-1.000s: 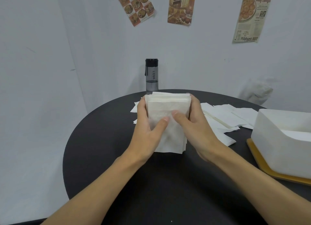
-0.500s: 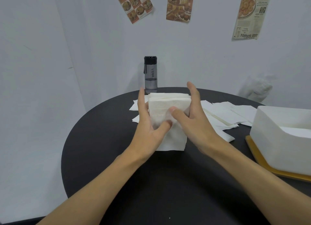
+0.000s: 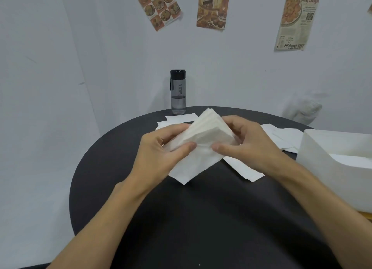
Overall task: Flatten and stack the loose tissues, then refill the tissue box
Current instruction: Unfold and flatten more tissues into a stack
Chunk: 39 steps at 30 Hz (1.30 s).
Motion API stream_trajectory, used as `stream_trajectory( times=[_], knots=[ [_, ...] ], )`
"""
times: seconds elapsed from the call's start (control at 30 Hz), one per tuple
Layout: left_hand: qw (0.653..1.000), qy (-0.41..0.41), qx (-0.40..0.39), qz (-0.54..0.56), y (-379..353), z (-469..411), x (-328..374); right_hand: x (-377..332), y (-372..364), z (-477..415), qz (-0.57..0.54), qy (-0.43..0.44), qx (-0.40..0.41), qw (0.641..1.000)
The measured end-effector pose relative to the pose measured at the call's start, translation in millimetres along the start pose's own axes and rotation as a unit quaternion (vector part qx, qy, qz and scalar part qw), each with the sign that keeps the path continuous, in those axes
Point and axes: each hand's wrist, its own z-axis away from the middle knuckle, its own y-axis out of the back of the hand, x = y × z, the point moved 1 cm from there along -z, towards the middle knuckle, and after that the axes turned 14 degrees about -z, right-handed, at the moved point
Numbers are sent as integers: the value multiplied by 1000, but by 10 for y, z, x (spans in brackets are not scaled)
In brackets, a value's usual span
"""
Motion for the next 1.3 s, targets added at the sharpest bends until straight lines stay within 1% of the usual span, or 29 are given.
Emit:
stream_trajectory(
  times=[0.03,0.1,0.17,0.23,0.3,0.37,0.43,0.53,0.63,0.7,0.87,0.97,1.03,1.1,1.2,1.3],
  knots=[
    [1000,0,11,-3,1,5,-4,7,-14,10,9,-5,-4,1000],
    [999,11,43,-6,25,-21,-67,69,-53,4,-3,-10,18,1000],
    [997,35,68,-12,40,-62,-152,172,-91,1,-69,-27,59,996],
    [993,104,61,18,12,-82,-224,263,-122,-11,-161,-49,90,982],
    [983,163,52,62,-36,-85,-275,340,-144,-6,-206,-73,84,972],
    [984,166,49,42,-61,-88,-297,407,-155,1,-172,-91,53,979],
    [989,145,42,4,-76,-84,-283,444,-160,14,-118,-98,47,987],
    [993,115,30,-18,-95,-57,-267,458,-151,11,-124,-90,64,986],
    [991,131,0,-28,-125,-11,-335,466,-185,31,-127,-114,58,984],
    [988,148,-24,-44,-135,12,-390,482,-200,38,-109,-128,68,983],
    [982,183,-30,-20,-157,43,-342,470,-248,62,-89,-136,62,985],
    [980,197,-11,1,-174,48,-337,454,-263,59,-112,-124,74,983],
    [982,187,-5,6,-183,51,-324,447,-268,44,-119,-100,91,984],
    [989,150,4,6,-185,57,-313,434,-286,45,-104,-61,84,989],
    [994,94,10,-48,-161,52,-330,428,-282,42,-59,-8,93,994],
    [992,98,8,-78,-163,47,-349,446,-261,32,-18,-4,91,996]
  ],
)
